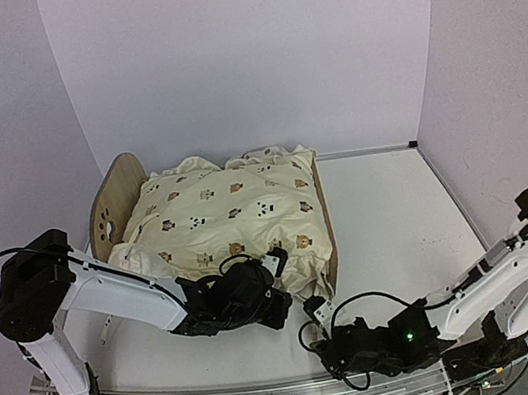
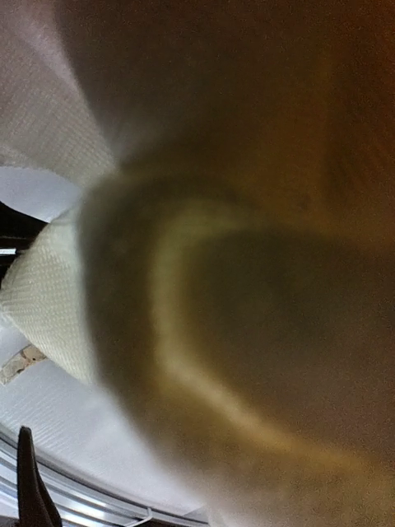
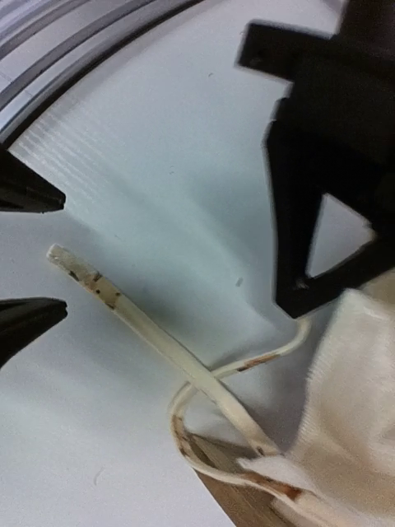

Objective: Set up the pet bed

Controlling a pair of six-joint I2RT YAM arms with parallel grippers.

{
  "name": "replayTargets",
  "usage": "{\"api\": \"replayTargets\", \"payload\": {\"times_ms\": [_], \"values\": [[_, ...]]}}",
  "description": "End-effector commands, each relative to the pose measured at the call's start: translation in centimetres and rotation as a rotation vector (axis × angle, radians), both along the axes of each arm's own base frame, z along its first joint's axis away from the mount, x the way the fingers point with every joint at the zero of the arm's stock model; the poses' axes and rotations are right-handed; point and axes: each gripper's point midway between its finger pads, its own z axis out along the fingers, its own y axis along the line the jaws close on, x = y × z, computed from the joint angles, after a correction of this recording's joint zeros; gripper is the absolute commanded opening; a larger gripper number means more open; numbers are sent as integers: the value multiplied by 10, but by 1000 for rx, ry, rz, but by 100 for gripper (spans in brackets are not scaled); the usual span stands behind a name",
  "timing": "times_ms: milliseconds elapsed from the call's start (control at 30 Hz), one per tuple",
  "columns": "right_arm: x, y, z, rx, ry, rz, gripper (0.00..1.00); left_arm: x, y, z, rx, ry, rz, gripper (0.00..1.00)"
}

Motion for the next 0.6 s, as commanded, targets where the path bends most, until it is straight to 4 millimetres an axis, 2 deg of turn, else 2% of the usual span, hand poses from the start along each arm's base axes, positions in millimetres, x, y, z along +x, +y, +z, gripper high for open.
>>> {"api": "replayTargets", "payload": {"times_ms": [0,133,233,400,567], "values": [[14,-10,62,63,-146,-8,45,-9,-12,15,-57,27,-68,0],[31,-38,90,49,-282,-65,55,-19,-16,17,-57,35,-98,0],[44,-57,97,50,-313,-113,59,-24,-19,19,-54,30,-111,0],[66,-71,78,40,-223,-154,59,-29,-25,20,-41,24,-119,0],[79,-68,65,8,-174,-154,57,-33,-30,20,-40,25,-129,0]]}}
